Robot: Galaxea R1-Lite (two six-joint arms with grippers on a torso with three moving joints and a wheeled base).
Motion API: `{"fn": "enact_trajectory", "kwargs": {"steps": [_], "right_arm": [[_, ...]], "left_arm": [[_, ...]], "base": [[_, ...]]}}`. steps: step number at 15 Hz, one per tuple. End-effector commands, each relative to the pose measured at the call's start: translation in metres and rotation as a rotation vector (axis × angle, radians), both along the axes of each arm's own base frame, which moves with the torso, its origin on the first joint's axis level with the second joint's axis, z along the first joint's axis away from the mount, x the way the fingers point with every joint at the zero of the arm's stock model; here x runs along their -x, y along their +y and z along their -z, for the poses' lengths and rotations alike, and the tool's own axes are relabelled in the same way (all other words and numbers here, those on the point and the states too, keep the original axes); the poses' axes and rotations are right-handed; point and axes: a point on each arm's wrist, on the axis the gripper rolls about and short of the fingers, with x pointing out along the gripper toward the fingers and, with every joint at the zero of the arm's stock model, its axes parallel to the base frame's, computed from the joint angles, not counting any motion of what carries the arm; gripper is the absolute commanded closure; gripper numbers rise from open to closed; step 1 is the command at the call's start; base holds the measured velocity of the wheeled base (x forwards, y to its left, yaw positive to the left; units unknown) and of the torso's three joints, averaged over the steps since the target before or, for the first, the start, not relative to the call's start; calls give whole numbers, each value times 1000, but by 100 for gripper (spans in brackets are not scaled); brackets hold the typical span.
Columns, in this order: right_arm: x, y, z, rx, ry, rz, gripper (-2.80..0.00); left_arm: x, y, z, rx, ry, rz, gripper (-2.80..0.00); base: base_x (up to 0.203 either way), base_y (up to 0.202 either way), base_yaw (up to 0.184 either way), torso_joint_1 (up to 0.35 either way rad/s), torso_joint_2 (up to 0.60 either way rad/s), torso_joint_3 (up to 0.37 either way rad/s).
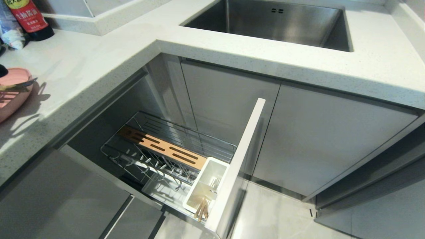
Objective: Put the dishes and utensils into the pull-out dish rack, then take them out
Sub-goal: Take the spoon out of the cupboard, then close the cupboard
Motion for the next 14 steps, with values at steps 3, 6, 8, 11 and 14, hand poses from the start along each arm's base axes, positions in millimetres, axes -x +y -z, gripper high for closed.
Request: {"fn": "enact_trajectory", "kwargs": {"steps": [3, 6, 8, 11, 14], "right_arm": [[0, 0, 0, 1, 0, 0, 0], [0, 0, 0, 1, 1, 0, 0], [0, 0, 0, 1, 1, 0, 0], [0, 0, 0, 1, -1, 0, 0], [0, 0, 0, 1, 1, 0, 0]], "left_arm": [[22, -4, -27, 86, 18, 23, 0], [38, -11, -42, 251, 136, 77, 0], [42, -19, -42, 353, 264, 149, 0], [39, -40, -34, 534, 498, 305, 0], [28, -63, -23, 642, 685, 471, 0]], "base": [[0, 0, 0, 0, 0, 0], [0, 0, 0, 0, 0, 0], [0, 0, 0, 0, 0, 0], [0, 0, 0, 0, 0, 0], [0, 0, 0, 0, 0, 0]]}}
